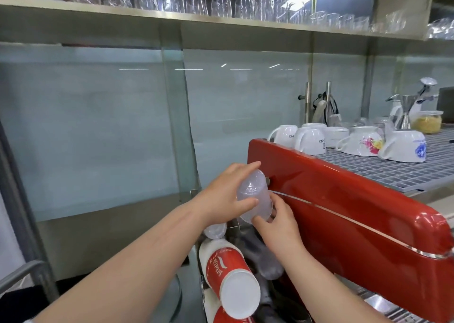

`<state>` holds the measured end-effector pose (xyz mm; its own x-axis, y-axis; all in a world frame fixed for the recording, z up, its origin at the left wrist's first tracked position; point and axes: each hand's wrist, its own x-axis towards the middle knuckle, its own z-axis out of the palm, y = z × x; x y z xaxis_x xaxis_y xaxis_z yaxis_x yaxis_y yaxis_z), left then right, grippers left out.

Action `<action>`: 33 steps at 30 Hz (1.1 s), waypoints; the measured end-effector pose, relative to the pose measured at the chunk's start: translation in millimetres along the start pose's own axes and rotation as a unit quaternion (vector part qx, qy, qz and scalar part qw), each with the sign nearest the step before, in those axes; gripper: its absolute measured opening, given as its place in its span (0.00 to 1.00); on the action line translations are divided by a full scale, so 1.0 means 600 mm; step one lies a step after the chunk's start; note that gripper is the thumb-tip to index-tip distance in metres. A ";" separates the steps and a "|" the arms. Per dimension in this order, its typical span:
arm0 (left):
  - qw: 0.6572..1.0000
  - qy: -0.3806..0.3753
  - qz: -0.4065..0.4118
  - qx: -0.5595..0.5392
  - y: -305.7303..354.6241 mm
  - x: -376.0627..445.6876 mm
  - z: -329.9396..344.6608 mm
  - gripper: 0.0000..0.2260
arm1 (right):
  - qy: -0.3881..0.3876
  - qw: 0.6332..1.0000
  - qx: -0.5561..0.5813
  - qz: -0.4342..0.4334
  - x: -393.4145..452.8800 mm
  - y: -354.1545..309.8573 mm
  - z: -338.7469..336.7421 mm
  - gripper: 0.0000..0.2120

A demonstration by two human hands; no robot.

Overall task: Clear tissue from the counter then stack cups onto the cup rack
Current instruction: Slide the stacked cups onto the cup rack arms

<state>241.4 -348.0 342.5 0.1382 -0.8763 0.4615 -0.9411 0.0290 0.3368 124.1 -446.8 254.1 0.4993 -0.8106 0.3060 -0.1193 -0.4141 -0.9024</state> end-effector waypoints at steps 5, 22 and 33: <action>1.000 -0.005 0.019 0.012 -0.010 0.010 0.002 0.34 | 0.001 0.999 -0.044 -0.020 0.003 -0.003 0.012 0.30; 0.997 -0.042 0.025 0.065 -0.048 0.003 0.057 0.30 | -0.006 0.999 0.038 -0.017 0.008 0.023 0.029 0.31; 0.997 0.042 -0.058 0.039 -0.071 -0.002 0.099 0.18 | 0.002 0.993 -0.076 -0.089 0.002 0.032 0.016 0.28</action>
<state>263.1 -376.6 278.7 0.2696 -0.8281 0.4914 -0.9382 -0.1108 0.3279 130.9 -451.8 234.5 0.5211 -0.7201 0.4582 -0.1581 -0.6090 -0.7773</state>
